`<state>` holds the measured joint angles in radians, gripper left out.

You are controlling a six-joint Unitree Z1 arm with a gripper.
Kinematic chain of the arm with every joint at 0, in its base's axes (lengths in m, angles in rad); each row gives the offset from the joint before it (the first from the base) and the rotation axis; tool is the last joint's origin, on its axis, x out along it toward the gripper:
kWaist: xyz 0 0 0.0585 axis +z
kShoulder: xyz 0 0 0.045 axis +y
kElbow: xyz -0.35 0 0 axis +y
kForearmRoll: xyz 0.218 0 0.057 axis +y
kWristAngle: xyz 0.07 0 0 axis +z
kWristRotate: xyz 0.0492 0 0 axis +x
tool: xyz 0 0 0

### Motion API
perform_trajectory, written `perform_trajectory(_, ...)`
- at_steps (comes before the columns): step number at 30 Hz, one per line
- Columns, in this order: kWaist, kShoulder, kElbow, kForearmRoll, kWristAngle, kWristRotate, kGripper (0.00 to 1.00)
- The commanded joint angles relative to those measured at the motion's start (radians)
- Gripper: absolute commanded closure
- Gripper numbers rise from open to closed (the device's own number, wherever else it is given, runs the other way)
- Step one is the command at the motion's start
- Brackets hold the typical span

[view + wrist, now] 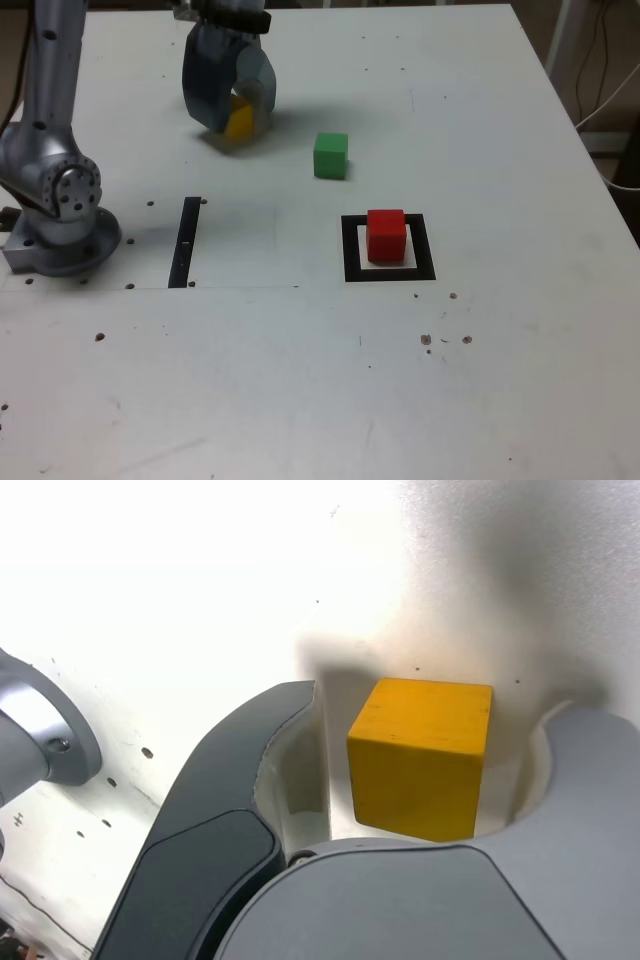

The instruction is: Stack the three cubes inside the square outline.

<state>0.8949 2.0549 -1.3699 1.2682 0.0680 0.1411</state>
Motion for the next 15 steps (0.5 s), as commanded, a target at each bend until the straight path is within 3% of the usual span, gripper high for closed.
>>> perform_trajectory(1,0.001,0.007,0.001,-0.001,0.003,0.003,0.69)
perform_trajectory(15,0.001,0.006,0.003,0.001,-0.002,0.009,0.69)
